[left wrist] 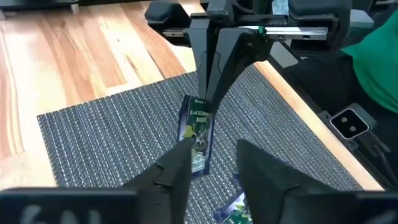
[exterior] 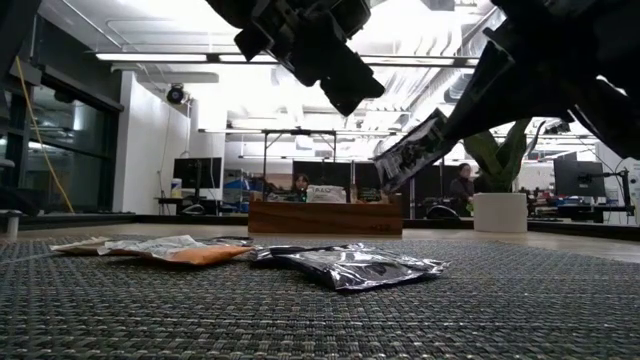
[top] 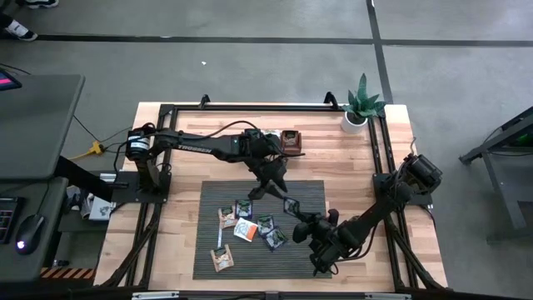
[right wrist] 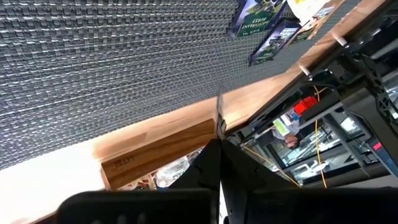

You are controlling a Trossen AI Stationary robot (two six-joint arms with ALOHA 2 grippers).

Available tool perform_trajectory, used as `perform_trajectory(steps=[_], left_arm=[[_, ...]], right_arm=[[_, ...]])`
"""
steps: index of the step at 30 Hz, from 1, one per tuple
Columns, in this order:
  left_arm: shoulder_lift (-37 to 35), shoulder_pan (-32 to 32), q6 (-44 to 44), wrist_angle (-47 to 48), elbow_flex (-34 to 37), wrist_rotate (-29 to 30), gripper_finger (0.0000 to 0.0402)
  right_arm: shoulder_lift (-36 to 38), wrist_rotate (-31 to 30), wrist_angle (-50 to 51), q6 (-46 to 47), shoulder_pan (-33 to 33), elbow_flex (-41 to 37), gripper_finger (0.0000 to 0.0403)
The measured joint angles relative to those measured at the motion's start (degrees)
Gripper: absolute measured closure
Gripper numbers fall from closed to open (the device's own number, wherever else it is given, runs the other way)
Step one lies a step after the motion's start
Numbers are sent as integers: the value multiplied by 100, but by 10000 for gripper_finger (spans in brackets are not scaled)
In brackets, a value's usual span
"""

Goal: Pick & Place Tea
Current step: Put the purple tea bag into the left compartment of the wooden organizer

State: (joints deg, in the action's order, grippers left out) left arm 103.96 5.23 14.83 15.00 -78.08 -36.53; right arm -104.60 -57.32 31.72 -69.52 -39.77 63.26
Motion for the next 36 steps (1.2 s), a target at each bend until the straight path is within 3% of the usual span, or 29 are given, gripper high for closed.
perform_trajectory(steps=[8,25,36], left_arm=[[2,0,-196,5,0,-185,221],[2,0,-417,7,0,-36,220],[125,0,-477,23,1,8,220]], right_arm=[[0,-29,-28,-257,0,0,403],[0,-544,-665,-1571,0,0,403],[0,-538,-1150,-2203,19,0,403]])
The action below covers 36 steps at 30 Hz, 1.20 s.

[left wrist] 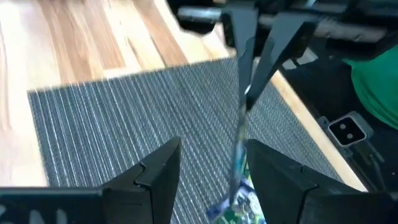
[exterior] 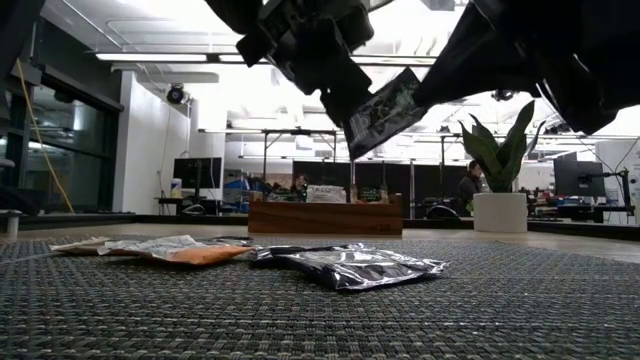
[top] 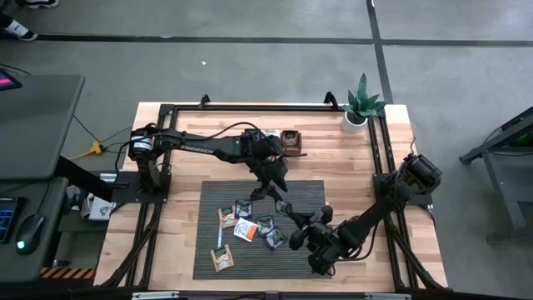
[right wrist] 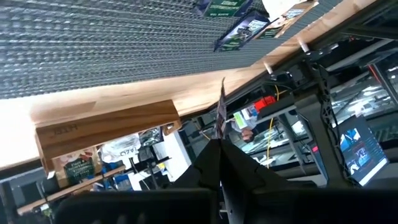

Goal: Pick & Place Tea
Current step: Put the purple tea bag into the left compartment of the wooden organizer

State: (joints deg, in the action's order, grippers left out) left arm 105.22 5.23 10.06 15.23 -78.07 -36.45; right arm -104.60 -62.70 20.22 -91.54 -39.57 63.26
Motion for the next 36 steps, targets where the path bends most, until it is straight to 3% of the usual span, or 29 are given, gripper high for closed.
perform_trajectory(steps=[20,36], left_arm=[[316,0,-133,-418,-4,-435,220],[316,-2,-183,-440,-4,-654,222]], right_arm=[[-2,439,-529,-5,332,0,403],[-2,298,-550,-16,459,0,403]])
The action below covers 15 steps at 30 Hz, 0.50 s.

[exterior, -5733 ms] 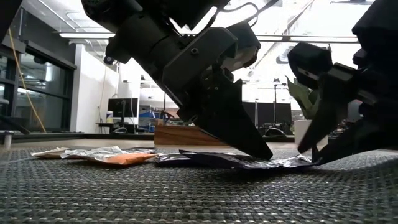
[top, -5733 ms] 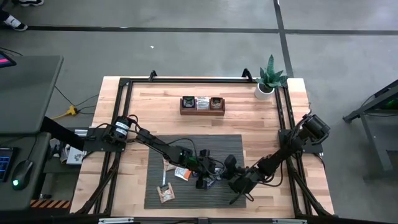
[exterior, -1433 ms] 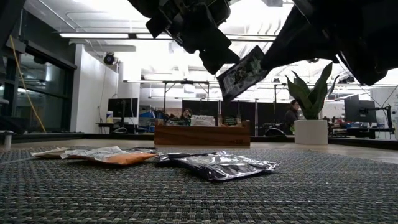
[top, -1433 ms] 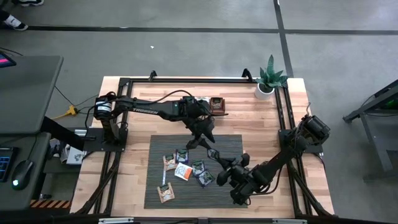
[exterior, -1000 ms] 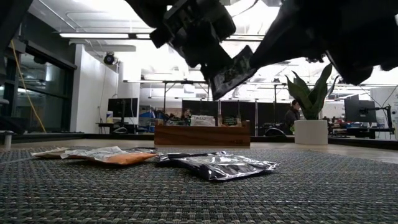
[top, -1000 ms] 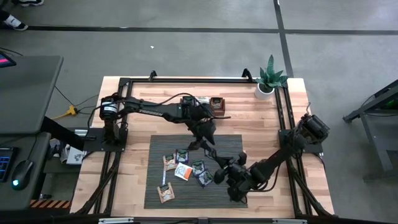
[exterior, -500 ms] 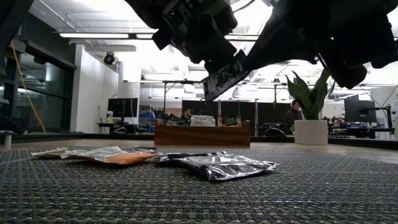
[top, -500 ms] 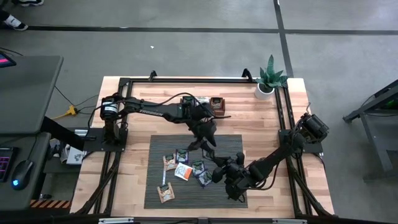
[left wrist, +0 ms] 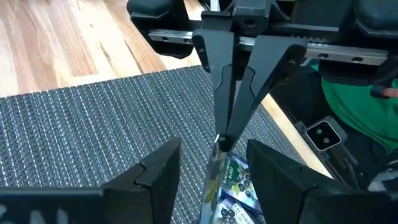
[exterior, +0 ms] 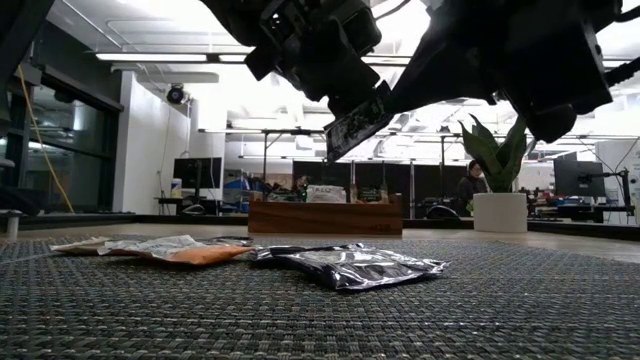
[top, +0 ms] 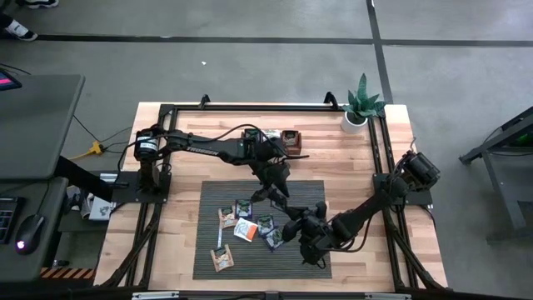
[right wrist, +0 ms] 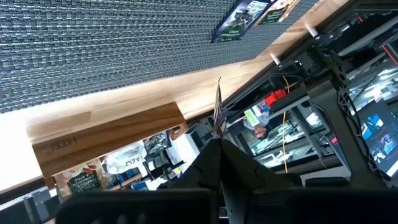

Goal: Pick & Place Tea
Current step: Put the purple tea bag into the left compartment of the wooden organizer

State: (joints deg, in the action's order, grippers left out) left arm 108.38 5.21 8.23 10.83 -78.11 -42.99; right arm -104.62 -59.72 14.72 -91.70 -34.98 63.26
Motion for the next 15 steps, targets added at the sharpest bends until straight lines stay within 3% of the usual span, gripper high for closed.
perform_trajectory(steps=[5,11,15], left_arm=[[0,0,-16,-2,0,4,266],[-2,0,32,-2,0,5,377],[-1,2,69,0,0,-180,394]], right_arm=[[0,-18,0,10,4,0,403],[0,-18,0,11,4,0,403],[0,-18,-2,41,2,0,403]])
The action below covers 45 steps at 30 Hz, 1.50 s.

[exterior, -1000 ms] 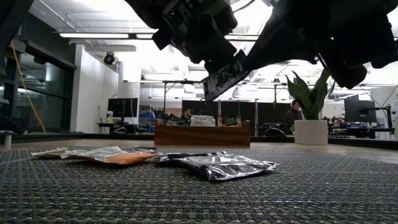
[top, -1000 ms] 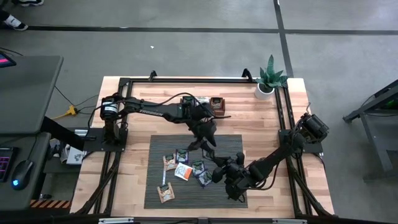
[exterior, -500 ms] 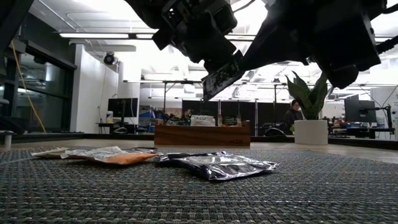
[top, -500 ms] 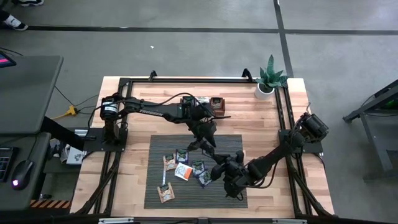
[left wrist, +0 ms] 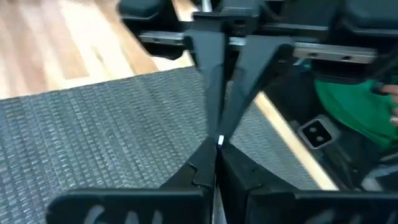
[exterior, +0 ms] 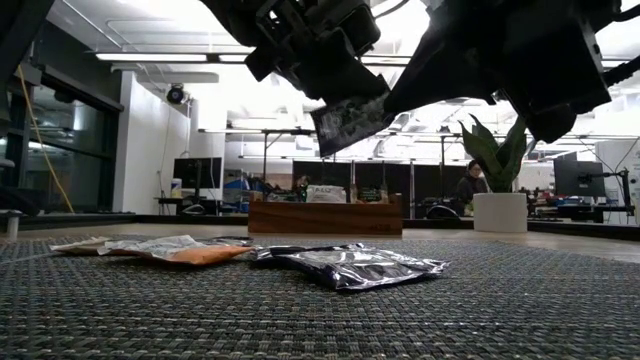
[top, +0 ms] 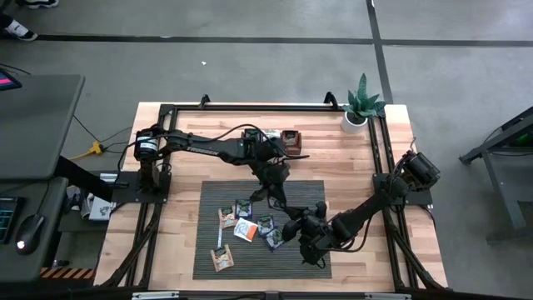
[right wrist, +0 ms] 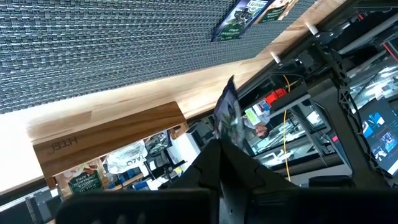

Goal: Pick & Place Tea
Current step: Put the purple tea bag into the left compartment of the wooden organizer

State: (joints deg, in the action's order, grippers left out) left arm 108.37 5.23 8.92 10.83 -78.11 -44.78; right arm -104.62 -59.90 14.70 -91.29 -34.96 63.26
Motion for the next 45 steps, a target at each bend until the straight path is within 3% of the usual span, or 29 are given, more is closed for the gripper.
perform_trajectory(steps=[14,18,24,33,41,45], left_arm=[[-2,-2,16,-2,0,-113,401],[-2,-2,-18,-2,0,-115,401],[-2,0,-17,-48,0,-69,401],[-4,2,280,-43,0,387,401],[-6,165,586,-21,0,679,401],[-6,277,612,-31,0,685,401]], right_arm=[[0,-7,-244,715,-38,-2,397],[0,-52,-601,878,-46,-2,371],[0,-281,-806,1184,-46,-2,301],[0,-569,-320,3083,-61,-2,218],[0,-1399,-83,5526,-181,-2,185],[0,-1237,467,6656,-264,-2,179]])
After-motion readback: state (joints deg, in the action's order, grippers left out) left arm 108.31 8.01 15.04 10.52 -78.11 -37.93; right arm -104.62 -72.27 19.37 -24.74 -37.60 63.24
